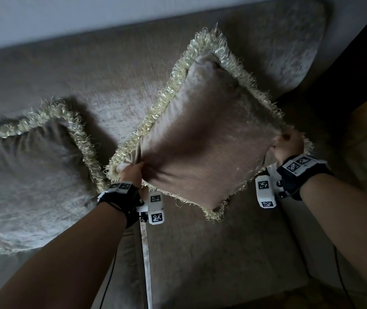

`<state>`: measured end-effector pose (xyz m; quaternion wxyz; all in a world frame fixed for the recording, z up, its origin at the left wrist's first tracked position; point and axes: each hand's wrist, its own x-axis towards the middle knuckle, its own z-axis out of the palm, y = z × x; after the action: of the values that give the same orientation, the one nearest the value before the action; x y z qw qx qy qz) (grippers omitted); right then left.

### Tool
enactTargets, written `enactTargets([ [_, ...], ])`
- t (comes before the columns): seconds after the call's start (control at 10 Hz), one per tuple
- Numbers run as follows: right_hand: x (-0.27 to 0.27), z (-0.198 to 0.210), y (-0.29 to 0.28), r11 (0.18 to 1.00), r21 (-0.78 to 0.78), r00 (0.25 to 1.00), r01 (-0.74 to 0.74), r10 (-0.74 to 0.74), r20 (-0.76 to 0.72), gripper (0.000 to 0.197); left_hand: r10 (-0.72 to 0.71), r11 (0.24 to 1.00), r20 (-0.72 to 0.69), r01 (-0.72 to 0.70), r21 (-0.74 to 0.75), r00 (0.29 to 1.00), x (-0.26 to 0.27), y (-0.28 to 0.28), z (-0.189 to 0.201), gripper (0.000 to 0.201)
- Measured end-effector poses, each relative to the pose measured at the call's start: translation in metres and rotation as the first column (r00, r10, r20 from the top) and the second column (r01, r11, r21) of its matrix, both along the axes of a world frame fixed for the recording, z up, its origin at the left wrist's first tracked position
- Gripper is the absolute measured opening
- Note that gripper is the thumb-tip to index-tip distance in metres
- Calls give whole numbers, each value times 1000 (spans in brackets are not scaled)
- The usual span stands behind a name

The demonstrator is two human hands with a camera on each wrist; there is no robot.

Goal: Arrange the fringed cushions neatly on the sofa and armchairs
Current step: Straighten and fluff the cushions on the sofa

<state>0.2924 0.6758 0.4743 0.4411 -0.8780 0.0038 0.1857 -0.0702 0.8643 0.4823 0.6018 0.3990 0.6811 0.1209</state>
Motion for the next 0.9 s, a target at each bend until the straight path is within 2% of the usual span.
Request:
enactTargets([
  [0.1,-8,10,2,990,-62,989,-130,134,63,22,-66,998,-42,65,-24,997,-1,0,-5,51],
  [0.2,-19,17,3,960,-97,963,-263,267,32,26,-117,993,-84,118,5,990,-2,0,-8,64],
  [0.3,-28,23,9,958,43,956,-283,285,-62,48,-99,993,-160,108,53,982,-6,5,-10,62],
  [0.4,-34,22,17,938,106,941,-331,337,-41,64,-55,994,-168,70,86,984,-11,5,-4,48],
  [0.5,-37,13,27,938,-21,938,-345,345,41,74,-139,986,-175,153,69,975,-18,3,3,41],
  [0.6,-74,46,39,915,-202,897,-350,390,208,72,-71,996,-121,77,46,990,-32,2,26,46],
  [0.7,-116,78,60,879,-179,820,-442,477,316,66,-93,993,-141,103,61,986,-57,9,43,27],
  [0.8,-164,95,89,826,-107,728,-554,543,418,64,-30,998,-93,34,50,995,-100,25,38,22],
  [0.9,-212,101,117,780,-151,686,-608,611,395,63,-52,999,-64,52,-7,997,-142,30,45,18],
])
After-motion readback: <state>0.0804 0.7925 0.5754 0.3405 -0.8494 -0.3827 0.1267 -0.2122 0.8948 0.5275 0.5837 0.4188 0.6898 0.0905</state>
